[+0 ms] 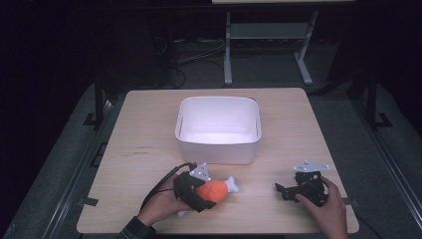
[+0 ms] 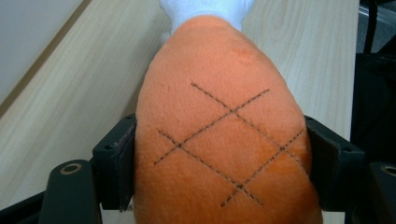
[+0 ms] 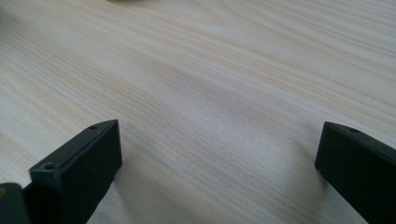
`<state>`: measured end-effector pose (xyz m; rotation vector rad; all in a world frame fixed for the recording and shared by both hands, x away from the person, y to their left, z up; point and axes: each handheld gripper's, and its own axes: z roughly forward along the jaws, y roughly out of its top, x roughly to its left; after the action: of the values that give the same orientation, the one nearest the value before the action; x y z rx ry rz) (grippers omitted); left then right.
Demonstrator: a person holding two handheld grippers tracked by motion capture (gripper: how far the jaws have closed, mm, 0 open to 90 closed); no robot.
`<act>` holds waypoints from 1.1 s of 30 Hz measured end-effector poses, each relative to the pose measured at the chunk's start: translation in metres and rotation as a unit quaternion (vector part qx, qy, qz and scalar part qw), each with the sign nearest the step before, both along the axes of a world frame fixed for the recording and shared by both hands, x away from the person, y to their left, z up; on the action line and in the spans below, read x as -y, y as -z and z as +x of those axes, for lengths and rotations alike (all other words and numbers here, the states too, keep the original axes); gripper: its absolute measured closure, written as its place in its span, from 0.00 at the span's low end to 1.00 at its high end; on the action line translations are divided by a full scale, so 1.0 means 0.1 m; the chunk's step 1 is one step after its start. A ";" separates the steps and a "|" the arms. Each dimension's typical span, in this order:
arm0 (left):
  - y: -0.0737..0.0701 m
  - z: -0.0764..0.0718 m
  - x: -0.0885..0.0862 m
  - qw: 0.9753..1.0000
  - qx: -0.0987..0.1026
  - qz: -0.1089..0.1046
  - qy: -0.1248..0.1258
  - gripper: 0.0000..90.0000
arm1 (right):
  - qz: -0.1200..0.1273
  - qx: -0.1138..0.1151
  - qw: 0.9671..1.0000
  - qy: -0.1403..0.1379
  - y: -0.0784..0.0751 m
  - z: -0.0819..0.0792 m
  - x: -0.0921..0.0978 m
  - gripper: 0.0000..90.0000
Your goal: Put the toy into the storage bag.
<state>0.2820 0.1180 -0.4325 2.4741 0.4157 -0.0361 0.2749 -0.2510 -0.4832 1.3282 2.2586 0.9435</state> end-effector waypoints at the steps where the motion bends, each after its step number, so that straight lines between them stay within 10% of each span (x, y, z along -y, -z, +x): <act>1: -0.02 0.00 0.00 1.000 0.001 -0.002 0.002 0.26 | 0.000 0.000 1.000 0.000 0.00 0.00 0.00 0.00; 33: -0.49 0.13 -0.01 0.998 0.022 -0.012 0.061 0.26 | 0.000 0.000 1.000 0.000 0.00 0.00 0.00 0.00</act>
<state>0.2952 0.1187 -0.3836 2.4685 0.2432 -0.0377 0.2749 -0.2510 -0.4832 1.3282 2.2590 0.9426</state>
